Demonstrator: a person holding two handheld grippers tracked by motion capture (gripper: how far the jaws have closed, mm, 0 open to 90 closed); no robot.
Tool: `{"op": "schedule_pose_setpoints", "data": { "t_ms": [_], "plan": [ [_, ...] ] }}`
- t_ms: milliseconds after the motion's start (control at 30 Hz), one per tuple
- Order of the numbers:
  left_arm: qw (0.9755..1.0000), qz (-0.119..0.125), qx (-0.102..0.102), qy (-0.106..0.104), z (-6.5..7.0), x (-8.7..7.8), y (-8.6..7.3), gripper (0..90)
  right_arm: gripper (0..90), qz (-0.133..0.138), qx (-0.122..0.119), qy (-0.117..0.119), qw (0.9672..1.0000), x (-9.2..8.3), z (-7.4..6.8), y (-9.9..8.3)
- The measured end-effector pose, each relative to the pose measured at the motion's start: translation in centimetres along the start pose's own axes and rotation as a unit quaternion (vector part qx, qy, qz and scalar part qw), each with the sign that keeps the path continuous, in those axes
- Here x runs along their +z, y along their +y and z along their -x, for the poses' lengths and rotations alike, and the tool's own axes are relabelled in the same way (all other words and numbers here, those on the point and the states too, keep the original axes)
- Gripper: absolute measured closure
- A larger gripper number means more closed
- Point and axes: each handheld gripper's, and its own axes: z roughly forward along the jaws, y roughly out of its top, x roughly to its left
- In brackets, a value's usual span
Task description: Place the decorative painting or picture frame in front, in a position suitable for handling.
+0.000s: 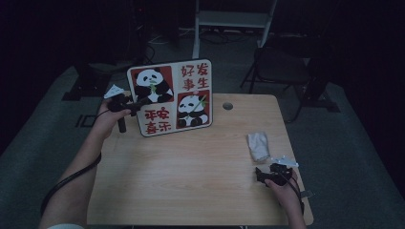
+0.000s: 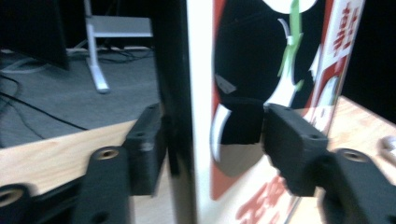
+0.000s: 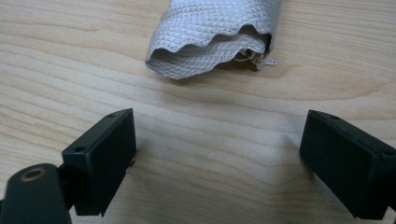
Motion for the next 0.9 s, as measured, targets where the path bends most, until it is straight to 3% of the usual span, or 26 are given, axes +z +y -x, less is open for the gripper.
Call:
{"op": "schedule_pose_setpoints", "data": {
  "t_ms": [300,500,600,667,733,900],
  "plan": [
    [0.9996,-0.005,-0.003,-0.028,0.0,-1.4,-0.3,56.7,10.3,0.000,0.000,0.000,1.0000,0.0,0.0,0.0],
    [0.9985,0.009,-0.035,-0.041,0.7,-2.2,-1.1,63.6,10.3,0.000,0.000,0.000,1.0000,0.0,0.0,0.0],
    [0.9989,0.011,-0.027,-0.037,1.3,-2.4,-1.3,65.1,10.3,0.000,-0.001,0.000,1.0000,0.0,0.0,0.0],
    [0.9995,0.013,-0.012,-0.025,1.8,-2.6,-1.5,65.4,10.3,0.000,0.000,0.000,1.0000,0.0,0.0,0.0],
    [0.9985,0.021,-0.027,-0.041,2.1,-2.9,-1.9,67.9,10.4,0.000,0.000,0.000,1.0000,0.0,0.0,0.0],
    [0.9970,0.020,-0.032,-0.067,3.3,-3.6,-2.5,75.9,10.3,0.000,0.000,0.000,1.0000,0.0,0.0,0.0]
  ]
}}
